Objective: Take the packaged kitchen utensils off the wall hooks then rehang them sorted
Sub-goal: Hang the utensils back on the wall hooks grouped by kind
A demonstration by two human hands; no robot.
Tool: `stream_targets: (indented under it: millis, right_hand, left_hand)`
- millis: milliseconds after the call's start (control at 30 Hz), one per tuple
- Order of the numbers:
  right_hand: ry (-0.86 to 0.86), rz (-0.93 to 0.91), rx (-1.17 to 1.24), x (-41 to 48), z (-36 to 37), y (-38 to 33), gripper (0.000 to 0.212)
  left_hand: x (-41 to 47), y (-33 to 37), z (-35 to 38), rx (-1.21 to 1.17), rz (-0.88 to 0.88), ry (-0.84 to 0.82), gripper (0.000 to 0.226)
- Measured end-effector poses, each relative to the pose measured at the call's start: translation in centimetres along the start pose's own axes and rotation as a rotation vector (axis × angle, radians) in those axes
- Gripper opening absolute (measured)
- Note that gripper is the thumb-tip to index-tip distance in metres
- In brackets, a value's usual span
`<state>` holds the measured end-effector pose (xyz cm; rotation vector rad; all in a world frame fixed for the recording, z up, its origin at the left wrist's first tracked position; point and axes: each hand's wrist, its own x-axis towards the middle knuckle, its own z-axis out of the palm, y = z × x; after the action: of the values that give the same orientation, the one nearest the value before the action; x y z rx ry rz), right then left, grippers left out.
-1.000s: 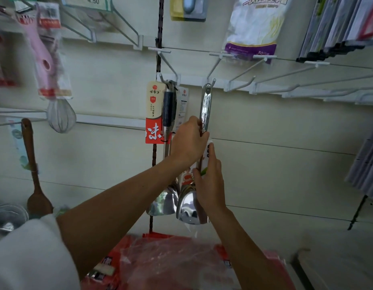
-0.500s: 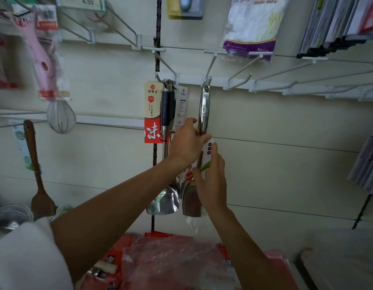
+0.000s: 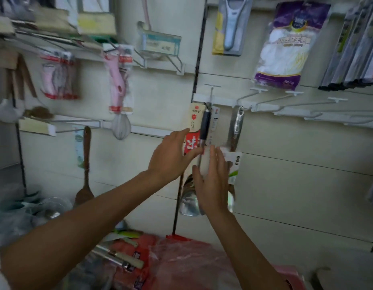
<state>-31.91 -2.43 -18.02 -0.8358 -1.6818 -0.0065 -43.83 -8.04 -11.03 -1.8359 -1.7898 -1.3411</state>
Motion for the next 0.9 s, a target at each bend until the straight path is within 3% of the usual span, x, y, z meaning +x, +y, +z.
stream_targets:
  millis: [100, 267, 533, 900]
  right_hand:
    - [-0.118, -0.059, -0.054, -1.1, 1.8, -3.7, 0.070]
    - [-0.249, -0.153, -0.067, -4.4, 6.4, -11.3, 0.073]
    - [-0.353, -0.393, -0.050, -9.1, 13.1, -25.8, 0.072]
    - [-0.455, -0.560, 0.131, -19.6, 21.8, -44.3, 0.071]
  left_hand:
    - [-2.9, -4.7, -5.9, 0.293, 0.053, 0.015, 0.079]
    - [-8.3, -11.5, -15.1, 0.600, -0.002, 0.032, 0.087]
    - [-17.4, -18.8, -28.8, 0.880, -0.137, 0.058, 0.088]
    - [-31.8, -27.4, -47.7, 1.179, -0.385, 0.062, 0.089]
